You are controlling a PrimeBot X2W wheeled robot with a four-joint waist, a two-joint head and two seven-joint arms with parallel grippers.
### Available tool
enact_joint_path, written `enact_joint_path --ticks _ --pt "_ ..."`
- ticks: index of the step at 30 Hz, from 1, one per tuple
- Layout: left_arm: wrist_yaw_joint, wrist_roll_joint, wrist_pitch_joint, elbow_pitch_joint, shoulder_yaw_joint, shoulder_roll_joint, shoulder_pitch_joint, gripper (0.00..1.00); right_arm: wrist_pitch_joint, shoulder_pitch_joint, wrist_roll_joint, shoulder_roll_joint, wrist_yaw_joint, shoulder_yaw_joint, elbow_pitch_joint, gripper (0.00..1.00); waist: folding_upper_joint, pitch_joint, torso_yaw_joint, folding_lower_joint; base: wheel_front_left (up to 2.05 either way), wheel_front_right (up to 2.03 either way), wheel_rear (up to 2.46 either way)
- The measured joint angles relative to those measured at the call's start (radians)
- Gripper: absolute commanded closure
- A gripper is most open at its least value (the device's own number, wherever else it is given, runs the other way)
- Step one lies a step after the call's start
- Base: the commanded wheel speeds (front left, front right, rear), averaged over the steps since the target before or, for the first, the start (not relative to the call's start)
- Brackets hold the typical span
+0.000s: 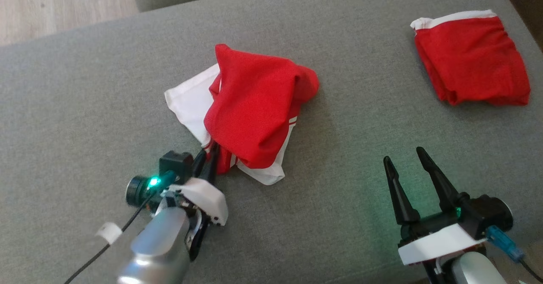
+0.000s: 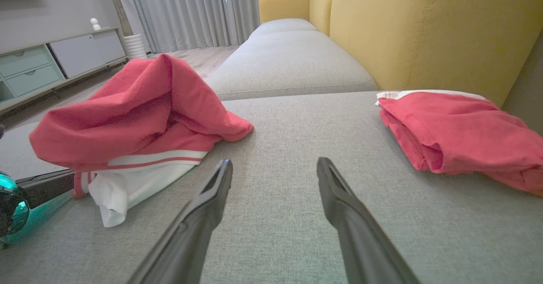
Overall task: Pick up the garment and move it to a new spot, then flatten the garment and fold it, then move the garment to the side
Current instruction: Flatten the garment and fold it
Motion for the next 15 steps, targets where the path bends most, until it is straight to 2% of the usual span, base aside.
enact_joint_path --ticks 6,10,15 --pt "-0.017 0.100 0.002 -0.114 -0.022 0.005 -0.088 1.00 0.000 0.002 0.000 0.001 0.000 0.003 0.001 0.00 0.0000 -0.051 -0.003 -0.0002 0.00 0.00 0.00" --pt "-0.035 0.167 0.001 -0.197 -0.045 0.013 -0.240 1.00 0.000 0.005 0.000 0.011 0.000 0.013 0.002 0.00 0.0000 -0.097 -0.017 -0.0003 0.00 0.00 0.00" --pt "-0.052 0.208 0.001 -0.225 -0.091 0.015 -0.422 1.00 0.000 0.036 0.004 0.018 0.000 0.031 0.007 0.00 0.0000 -0.155 -0.045 -0.0004 0.00 0.00 0.00"
